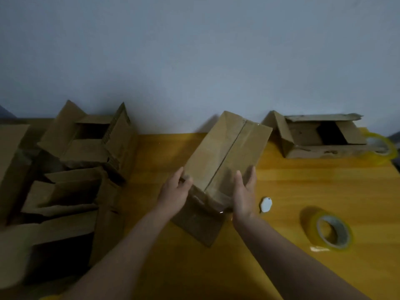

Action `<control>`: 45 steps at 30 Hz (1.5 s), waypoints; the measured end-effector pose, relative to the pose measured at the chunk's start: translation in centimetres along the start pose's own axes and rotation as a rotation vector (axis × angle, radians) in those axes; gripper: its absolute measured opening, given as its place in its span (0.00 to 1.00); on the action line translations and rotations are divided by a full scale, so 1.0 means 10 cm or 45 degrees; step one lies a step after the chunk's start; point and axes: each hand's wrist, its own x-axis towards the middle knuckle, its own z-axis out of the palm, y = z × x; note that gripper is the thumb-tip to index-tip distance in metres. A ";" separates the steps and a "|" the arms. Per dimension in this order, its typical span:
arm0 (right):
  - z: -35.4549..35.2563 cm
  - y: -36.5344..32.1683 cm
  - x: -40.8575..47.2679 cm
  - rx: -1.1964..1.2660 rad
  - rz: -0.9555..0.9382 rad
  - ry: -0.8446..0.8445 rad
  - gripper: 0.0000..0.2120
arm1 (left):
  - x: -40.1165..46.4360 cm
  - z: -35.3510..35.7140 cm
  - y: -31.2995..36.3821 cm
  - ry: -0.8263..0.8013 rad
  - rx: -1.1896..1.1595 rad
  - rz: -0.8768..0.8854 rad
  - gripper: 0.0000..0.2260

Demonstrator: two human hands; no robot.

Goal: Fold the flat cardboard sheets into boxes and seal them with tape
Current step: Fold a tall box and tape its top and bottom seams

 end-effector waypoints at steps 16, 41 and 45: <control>-0.60 0.36 0.33 -1.468 -1.278 -0.367 0.39 | -0.41 0.11 -0.17 0.100 -0.042 0.163 0.17; -0.19 0.11 0.23 -2.117 -1.004 -0.630 0.43 | -0.05 0.09 -0.53 -0.003 0.366 0.751 0.24; -0.09 0.07 0.19 -2.034 -0.847 -0.675 0.50 | -0.04 0.06 -0.56 0.061 0.427 0.759 0.24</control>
